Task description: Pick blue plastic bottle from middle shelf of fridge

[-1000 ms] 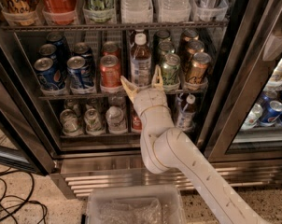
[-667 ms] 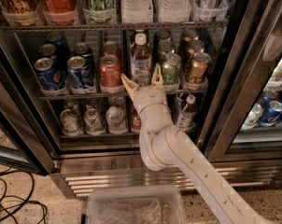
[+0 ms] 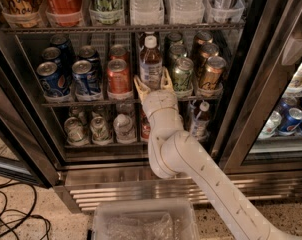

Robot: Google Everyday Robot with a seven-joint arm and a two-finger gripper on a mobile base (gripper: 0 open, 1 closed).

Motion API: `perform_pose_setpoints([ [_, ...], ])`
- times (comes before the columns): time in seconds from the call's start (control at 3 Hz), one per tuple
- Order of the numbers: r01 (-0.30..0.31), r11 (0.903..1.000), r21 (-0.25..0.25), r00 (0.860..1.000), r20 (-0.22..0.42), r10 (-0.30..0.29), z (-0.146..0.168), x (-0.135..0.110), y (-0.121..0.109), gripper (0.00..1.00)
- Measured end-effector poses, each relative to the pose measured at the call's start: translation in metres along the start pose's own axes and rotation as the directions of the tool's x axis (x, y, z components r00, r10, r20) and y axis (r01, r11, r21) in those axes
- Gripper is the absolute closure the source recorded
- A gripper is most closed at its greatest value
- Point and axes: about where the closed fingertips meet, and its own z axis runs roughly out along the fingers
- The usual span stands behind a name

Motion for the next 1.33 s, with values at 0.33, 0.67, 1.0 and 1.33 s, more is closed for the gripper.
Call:
perform_pose_setpoints([
  [0.33, 0.004, 1.0000, 0.007, 1.000, -0.004, -0.004, 0.003, 0.002, 0.000, 0.58],
  [0.67, 0.009, 0.9999, 0.010, 1.000, -0.003, -0.009, 0.004, 0.002, 0.000, 0.81],
  [1.0, 0.041, 0.9992, -0.001, 0.999, 0.029, -0.041, -0.006, -0.007, 0.001, 1.00],
  [1.33, 0.087, 0.9961, -0.012, 0.992, 0.095, -0.086, -0.029, -0.022, 0.006, 1.00],
])
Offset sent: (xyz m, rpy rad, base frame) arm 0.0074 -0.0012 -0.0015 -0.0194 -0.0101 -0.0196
